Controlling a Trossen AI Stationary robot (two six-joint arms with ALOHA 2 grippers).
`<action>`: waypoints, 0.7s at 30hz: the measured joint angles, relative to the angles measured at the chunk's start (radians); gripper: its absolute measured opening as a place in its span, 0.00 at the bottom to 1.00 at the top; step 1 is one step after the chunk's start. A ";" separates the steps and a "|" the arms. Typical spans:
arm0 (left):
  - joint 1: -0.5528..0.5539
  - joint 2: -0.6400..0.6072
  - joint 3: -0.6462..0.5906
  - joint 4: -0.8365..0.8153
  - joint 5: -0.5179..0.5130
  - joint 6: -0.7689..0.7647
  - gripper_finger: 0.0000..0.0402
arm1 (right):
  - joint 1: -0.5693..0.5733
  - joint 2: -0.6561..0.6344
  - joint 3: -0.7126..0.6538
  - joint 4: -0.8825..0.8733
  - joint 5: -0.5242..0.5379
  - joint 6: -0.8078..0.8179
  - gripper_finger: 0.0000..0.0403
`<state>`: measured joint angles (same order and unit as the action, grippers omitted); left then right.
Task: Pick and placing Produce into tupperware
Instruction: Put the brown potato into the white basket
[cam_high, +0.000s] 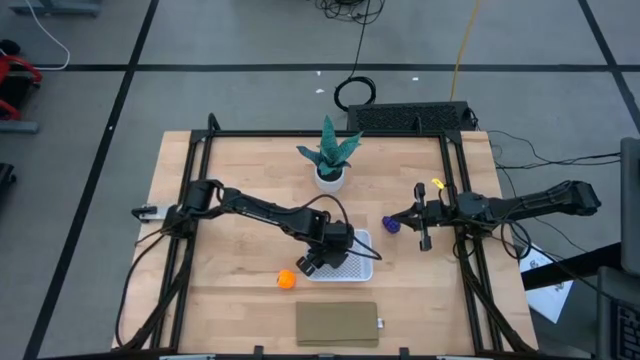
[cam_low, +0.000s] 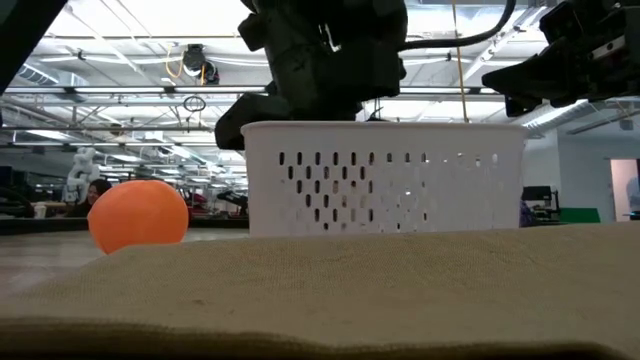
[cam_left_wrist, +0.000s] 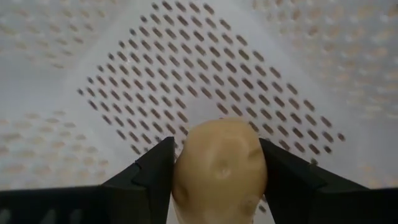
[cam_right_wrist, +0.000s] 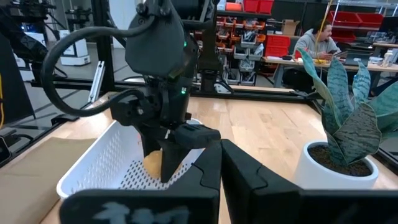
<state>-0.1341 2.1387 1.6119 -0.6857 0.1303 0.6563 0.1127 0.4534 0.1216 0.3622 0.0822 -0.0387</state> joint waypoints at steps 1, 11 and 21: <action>0.000 0.000 0.000 0.001 0.000 0.001 0.49 | 0.000 0.000 0.000 0.000 0.000 0.000 0.00; 0.002 0.000 0.000 0.007 0.000 -0.005 0.50 | 0.000 0.003 0.000 0.000 0.000 0.000 0.00; 0.002 0.000 0.000 -0.002 0.001 -0.013 0.54 | 0.000 0.003 0.000 0.000 0.000 0.000 0.00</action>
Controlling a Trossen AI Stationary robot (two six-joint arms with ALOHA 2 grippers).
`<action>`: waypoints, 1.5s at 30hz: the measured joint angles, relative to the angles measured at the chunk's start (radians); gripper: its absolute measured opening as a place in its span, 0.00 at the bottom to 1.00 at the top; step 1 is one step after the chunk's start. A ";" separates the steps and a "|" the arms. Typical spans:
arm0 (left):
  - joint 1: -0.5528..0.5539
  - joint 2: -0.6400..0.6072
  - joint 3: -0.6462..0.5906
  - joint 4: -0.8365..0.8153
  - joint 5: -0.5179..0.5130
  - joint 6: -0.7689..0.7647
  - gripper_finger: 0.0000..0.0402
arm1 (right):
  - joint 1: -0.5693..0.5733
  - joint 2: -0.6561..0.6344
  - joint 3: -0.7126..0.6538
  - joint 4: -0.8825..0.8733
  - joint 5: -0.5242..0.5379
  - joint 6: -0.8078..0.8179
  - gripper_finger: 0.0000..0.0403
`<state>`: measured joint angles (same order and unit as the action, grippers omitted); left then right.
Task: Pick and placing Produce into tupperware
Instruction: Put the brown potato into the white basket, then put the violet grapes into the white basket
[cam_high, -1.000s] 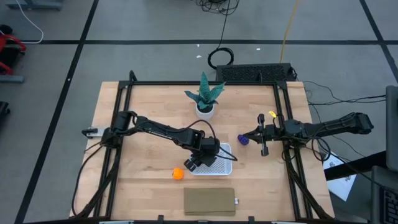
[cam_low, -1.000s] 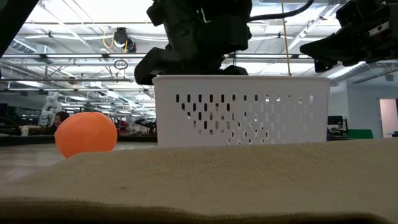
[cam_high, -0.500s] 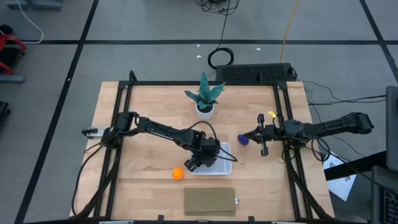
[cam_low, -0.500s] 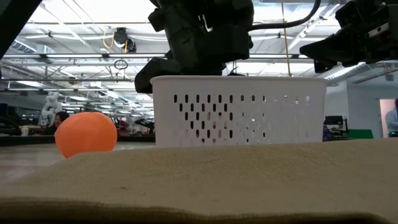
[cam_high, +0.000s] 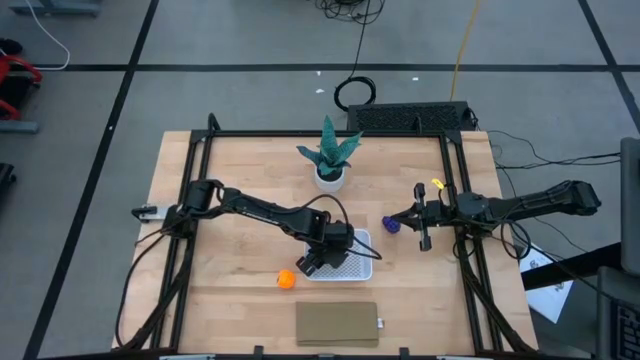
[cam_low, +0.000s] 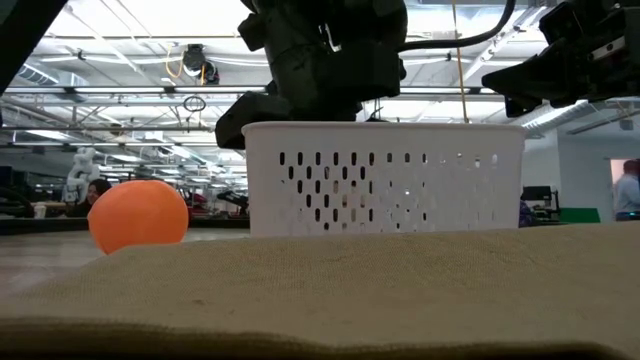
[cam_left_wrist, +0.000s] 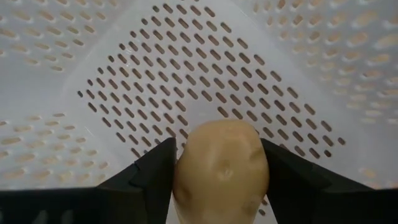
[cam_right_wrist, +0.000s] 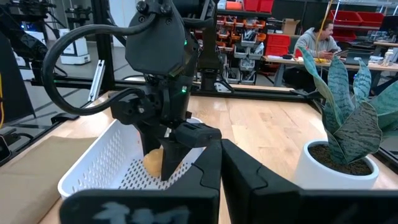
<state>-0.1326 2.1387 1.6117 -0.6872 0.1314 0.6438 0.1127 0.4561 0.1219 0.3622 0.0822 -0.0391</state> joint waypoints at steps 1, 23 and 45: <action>0.000 0.000 0.000 0.000 0.000 -0.001 0.55 | 0.000 0.000 0.000 0.000 0.000 0.000 0.00; 0.002 -0.002 0.220 -0.149 -0.061 -0.083 0.62 | 0.000 0.000 0.000 0.000 0.000 0.001 0.00; 0.001 -0.005 0.231 -0.220 -0.105 -0.105 0.02 | 0.000 0.000 0.000 0.007 0.000 0.010 0.00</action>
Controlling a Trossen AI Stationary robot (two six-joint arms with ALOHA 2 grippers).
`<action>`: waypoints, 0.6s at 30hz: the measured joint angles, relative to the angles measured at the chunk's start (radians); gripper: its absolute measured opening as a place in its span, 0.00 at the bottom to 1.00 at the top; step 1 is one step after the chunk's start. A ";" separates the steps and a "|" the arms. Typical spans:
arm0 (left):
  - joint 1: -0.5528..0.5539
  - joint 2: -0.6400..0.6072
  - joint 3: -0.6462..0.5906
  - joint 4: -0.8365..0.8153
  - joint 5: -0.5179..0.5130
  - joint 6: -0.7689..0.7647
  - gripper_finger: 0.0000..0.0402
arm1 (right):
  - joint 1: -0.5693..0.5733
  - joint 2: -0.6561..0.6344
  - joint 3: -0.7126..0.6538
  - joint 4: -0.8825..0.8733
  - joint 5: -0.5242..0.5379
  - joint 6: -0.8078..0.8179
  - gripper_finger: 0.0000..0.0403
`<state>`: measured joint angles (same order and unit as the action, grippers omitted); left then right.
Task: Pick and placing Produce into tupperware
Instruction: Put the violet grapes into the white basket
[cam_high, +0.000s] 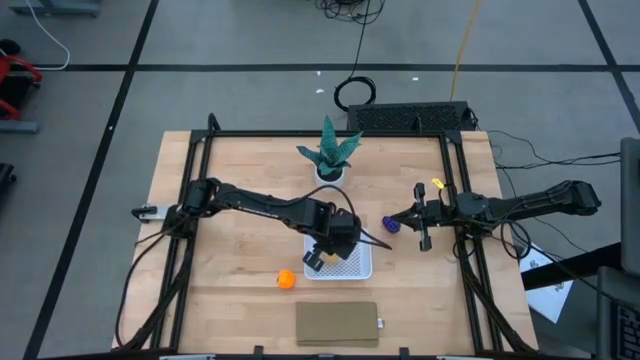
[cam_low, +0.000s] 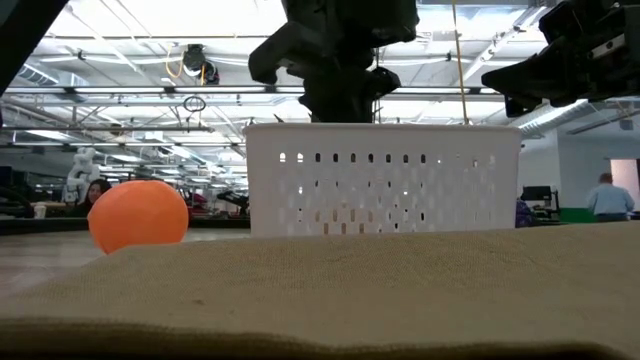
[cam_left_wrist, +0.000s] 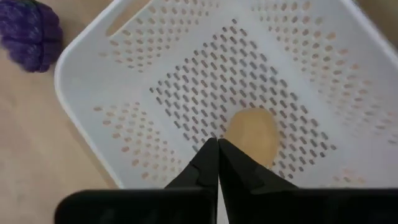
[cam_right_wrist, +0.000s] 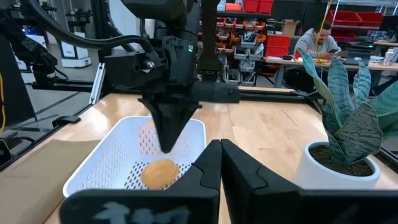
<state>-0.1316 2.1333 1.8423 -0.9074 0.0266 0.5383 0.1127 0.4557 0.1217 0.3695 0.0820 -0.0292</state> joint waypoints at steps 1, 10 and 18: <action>-0.003 -0.007 0.000 -0.013 -0.027 0.006 0.01 | 0.000 0.000 0.000 0.000 0.000 0.000 0.00; 0.005 -0.171 0.000 -0.069 -0.138 -0.035 0.00 | 0.000 0.000 0.000 -0.005 0.000 0.002 0.00; 0.009 -0.369 0.000 -0.053 -0.262 -0.097 0.00 | 0.000 0.000 0.000 -0.004 -0.001 0.010 0.00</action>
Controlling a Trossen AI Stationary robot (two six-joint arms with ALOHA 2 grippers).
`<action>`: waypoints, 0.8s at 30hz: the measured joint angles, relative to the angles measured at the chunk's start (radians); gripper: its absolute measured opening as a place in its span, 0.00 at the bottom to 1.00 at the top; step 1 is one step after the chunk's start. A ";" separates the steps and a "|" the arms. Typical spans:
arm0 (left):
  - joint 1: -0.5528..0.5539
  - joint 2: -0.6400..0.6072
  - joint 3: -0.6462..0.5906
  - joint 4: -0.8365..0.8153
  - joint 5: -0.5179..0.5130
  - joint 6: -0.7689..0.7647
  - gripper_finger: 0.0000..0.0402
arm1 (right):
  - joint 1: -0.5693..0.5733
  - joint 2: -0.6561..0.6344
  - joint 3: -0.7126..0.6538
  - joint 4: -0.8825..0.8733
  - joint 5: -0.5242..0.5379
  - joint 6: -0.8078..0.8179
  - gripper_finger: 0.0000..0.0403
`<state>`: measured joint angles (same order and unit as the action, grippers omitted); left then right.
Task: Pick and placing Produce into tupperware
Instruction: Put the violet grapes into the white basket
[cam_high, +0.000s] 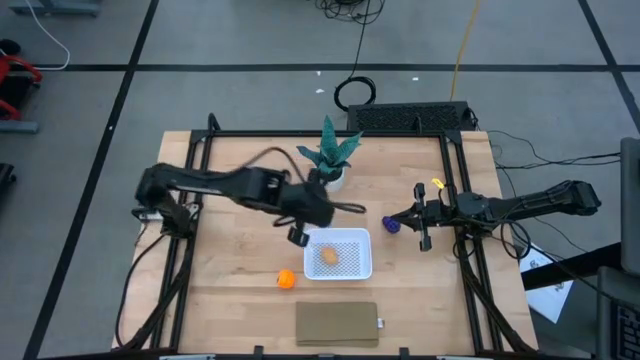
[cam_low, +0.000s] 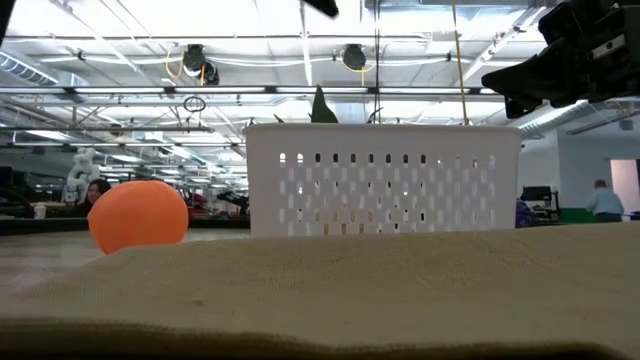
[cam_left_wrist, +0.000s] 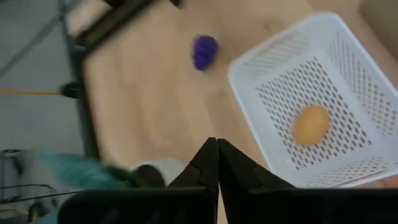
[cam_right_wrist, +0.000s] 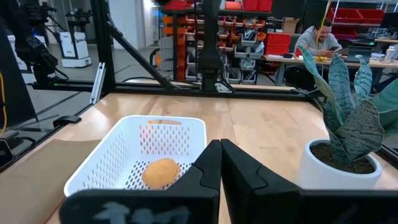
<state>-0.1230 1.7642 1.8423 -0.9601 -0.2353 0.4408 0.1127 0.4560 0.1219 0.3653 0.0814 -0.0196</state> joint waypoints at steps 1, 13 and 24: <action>0.000 -0.025 0.000 0.007 -0.011 -0.011 0.00 | 0.000 0.000 0.000 0.000 0.000 0.000 0.00; 0.002 -0.324 -0.148 0.089 -0.115 -0.151 0.00 | 0.000 0.001 0.000 0.004 0.000 0.000 0.00; 0.012 -0.719 -0.617 0.495 -0.001 -0.204 0.00 | 0.000 0.003 0.000 0.004 0.000 0.011 0.00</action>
<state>-0.1108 1.0454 1.2254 -0.4653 -0.2363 0.2371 0.1127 0.4591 0.1218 0.3697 0.0814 -0.0084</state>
